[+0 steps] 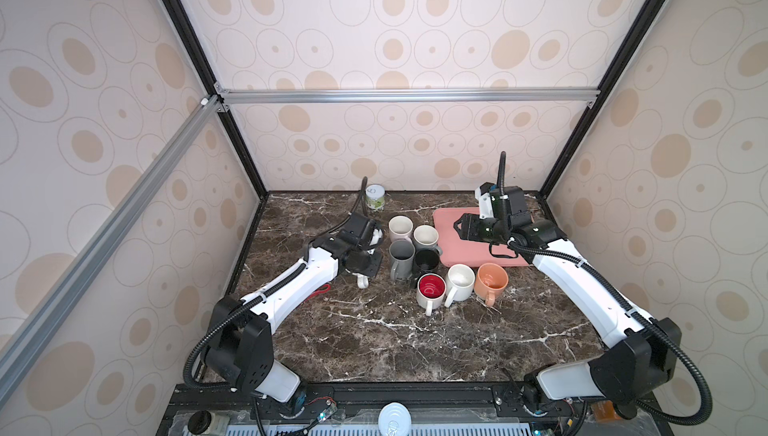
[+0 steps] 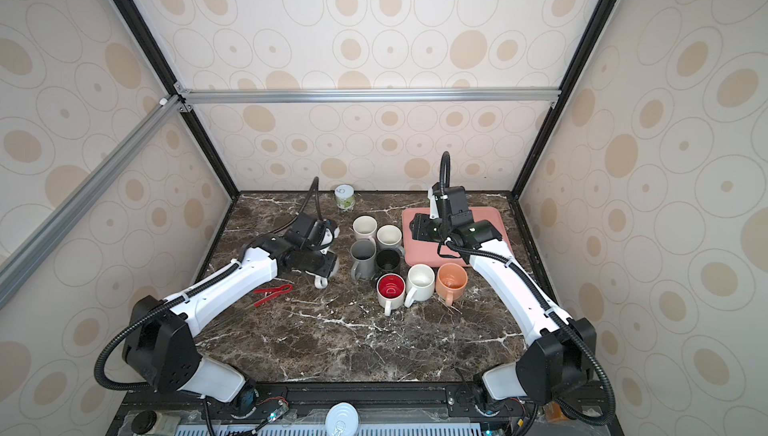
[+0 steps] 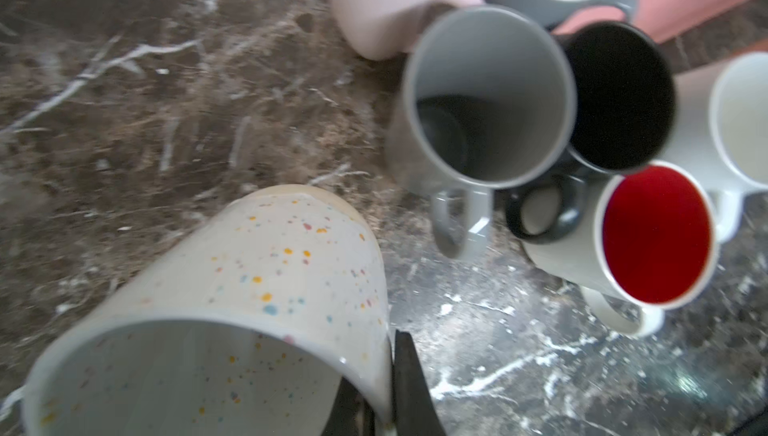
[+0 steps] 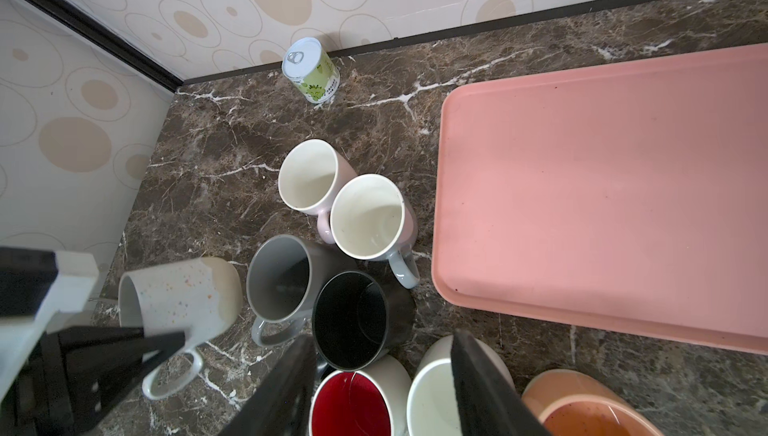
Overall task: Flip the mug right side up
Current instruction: 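Lower the speckled mug upright by the red-lined mug while the right gripper withdraws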
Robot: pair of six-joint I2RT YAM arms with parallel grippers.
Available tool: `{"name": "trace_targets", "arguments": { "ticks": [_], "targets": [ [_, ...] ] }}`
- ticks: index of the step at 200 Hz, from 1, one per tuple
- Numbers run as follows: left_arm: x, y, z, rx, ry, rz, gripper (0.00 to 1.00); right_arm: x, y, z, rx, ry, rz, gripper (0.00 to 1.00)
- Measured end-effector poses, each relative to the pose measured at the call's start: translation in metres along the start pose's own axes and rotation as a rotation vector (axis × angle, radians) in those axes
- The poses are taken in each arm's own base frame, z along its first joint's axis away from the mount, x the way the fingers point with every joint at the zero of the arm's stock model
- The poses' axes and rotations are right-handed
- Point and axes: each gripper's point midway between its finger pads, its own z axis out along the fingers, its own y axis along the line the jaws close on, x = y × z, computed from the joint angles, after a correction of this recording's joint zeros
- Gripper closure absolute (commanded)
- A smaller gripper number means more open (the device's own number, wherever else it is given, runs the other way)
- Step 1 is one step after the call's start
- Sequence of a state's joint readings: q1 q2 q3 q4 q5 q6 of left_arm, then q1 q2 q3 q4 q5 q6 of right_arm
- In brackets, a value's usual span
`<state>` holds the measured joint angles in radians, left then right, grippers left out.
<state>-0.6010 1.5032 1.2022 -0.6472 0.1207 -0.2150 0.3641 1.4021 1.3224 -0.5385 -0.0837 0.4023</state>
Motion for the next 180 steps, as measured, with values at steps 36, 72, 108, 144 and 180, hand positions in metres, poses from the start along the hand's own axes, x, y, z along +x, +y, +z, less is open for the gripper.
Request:
{"name": "trace_targets", "arguments": {
  "ticks": [36, 72, 108, 144, 180],
  "targets": [
    [0.015, -0.055, 0.003, 0.106, 0.039, 0.092, 1.0, 0.012, -0.011, 0.0, 0.042, 0.014, 0.004, 0.43],
    [0.028, -0.065, 0.014, 0.122, 0.096, 0.109, 1.0, 0.014, -0.017, -0.009, 0.067, 0.002, 0.003, 0.43],
    [0.031, -0.064, 0.019, 0.115, 0.112, 0.108, 1.0, 0.016, -0.022, -0.014, 0.091, -0.009, 0.001, 0.43],
    [0.033, -0.068, 0.031, 0.133, 0.129, 0.11, 1.0, 0.016, -0.028, -0.016, 0.126, -0.015, -0.002, 0.42],
    [0.041, -0.067, 0.048, 0.127, 0.156, 0.11, 0.95, 0.024, -0.046, -0.025, 0.201, -0.031, -0.005, 0.4]
  ]
}}
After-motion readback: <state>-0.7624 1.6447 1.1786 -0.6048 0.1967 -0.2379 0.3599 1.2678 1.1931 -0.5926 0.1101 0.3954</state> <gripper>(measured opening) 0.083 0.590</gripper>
